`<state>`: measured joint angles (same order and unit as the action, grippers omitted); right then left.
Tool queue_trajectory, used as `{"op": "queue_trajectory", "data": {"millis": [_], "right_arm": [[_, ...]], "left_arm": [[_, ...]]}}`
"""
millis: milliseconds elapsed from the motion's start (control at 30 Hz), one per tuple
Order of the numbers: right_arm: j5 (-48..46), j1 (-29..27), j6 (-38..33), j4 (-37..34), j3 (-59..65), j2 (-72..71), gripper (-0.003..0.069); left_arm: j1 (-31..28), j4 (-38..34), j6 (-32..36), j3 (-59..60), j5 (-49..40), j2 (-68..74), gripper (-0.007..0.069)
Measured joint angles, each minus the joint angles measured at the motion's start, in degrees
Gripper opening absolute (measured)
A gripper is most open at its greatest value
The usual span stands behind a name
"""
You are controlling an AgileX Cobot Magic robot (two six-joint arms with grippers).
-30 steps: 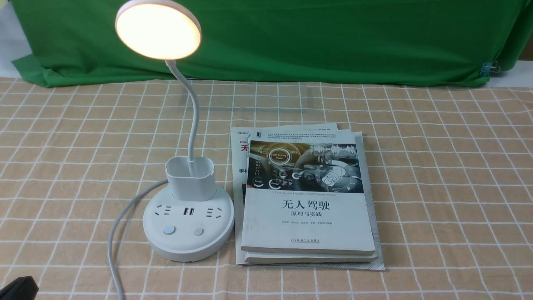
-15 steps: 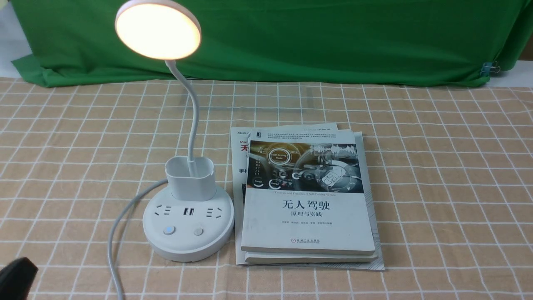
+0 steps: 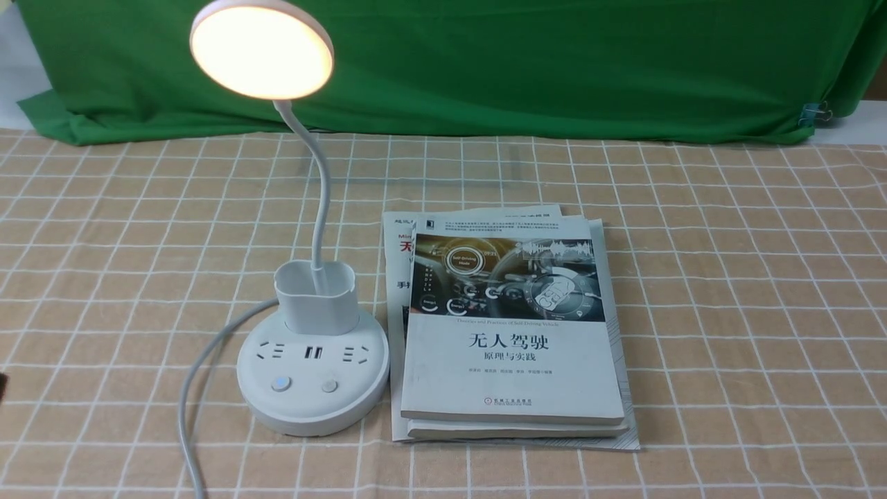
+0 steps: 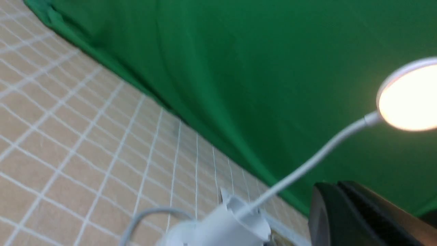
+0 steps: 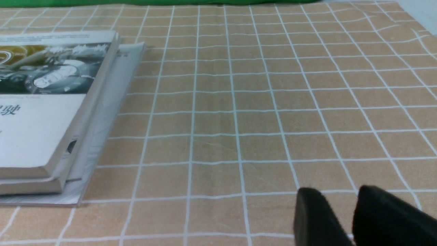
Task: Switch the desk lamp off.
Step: Use the left arm to press the button switch on the lamp holder
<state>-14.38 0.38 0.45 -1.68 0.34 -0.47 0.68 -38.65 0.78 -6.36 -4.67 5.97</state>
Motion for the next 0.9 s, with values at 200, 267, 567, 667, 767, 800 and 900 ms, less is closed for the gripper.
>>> {"op": "queue_trajectory", "data": {"millis": [200,267,567,667,767,800,900], "right_arm": [[0.0,0.0,0.0,0.0,0.0,0.0,0.0243],[0.0,0.0,0.0,0.0,0.0,0.0,0.0243],[0.0,0.0,0.0,0.0,0.0,0.0,0.0243],[0.0,0.0,0.0,0.0,0.0,0.0,0.0243],[0.0,0.0,0.0,0.0,0.0,0.0,0.0243],[0.0,0.0,0.0,0.0,0.0,0.0,0.0243],[0.0,0.0,0.0,0.0,0.0,0.0,0.0243]], "left_arm": [[0.0,10.58,0.27,-17.66,-22.91,22.81,-0.0003],[0.0,13.65,2.02,-21.95,-29.35,31.1,-0.0003],[2.13,19.76,10.64,-38.26,-41.63,62.23,-0.0003],[8.21,21.9,10.49,-43.88,-43.09,69.72,-0.0003],[16.16,26.74,6.45,-50.87,-45.5,75.82,-0.0004],[17.99,27.71,5.24,-52.28,-46.4,77.09,-0.0004],[22.81,30.3,3.11,-59.33,-52.29,83.9,-0.0004]]}}
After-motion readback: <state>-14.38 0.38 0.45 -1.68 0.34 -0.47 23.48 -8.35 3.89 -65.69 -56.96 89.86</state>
